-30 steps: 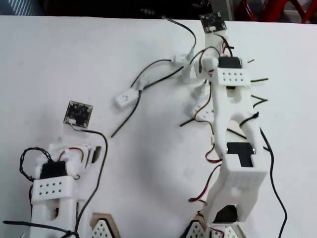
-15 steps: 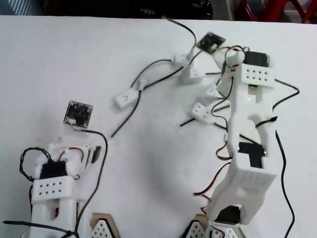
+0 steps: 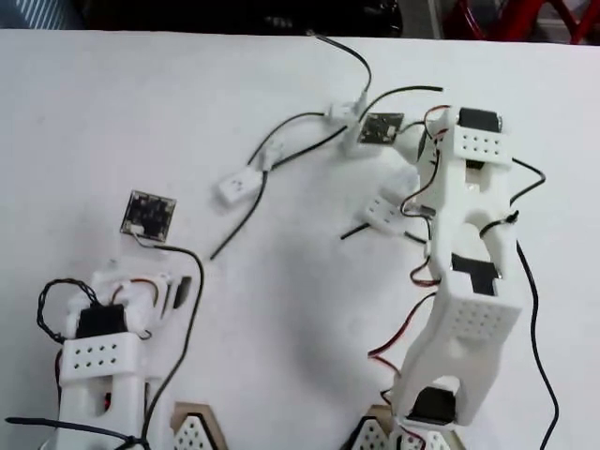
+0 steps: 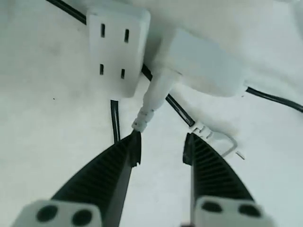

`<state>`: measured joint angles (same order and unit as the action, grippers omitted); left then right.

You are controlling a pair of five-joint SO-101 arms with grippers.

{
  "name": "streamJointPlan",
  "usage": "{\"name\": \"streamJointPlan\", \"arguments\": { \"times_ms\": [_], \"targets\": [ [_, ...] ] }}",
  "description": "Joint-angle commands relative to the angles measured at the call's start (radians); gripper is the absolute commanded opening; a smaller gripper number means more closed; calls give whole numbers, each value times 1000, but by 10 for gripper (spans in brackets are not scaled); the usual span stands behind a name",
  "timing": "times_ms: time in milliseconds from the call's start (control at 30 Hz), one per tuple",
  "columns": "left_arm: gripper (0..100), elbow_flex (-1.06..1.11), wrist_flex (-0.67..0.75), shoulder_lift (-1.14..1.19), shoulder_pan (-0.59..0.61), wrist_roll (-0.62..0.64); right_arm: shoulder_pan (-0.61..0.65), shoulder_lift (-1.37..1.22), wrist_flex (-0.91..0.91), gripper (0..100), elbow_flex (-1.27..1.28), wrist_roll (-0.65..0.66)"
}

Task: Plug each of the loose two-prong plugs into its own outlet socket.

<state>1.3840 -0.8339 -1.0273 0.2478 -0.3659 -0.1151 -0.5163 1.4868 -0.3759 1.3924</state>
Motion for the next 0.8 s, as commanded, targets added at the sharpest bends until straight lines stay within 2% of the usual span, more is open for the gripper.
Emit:
{"name": "streamJointPlan", "arguments": {
  "times_ms": [0,100,367,767],
  "targets": [
    [268,-3,20,-18,8,-12,-5,13,-16,224,-8,14],
    [268,-3,20,-18,8,-12,-16,12,-27,279,-8,14],
    [269,-3,20,-18,8,-12,-5,-88,-67,279,-44,9],
    [269,-3,20,-18,8,-12,-59,-394,-81,259,-359,9]
  ]
}}
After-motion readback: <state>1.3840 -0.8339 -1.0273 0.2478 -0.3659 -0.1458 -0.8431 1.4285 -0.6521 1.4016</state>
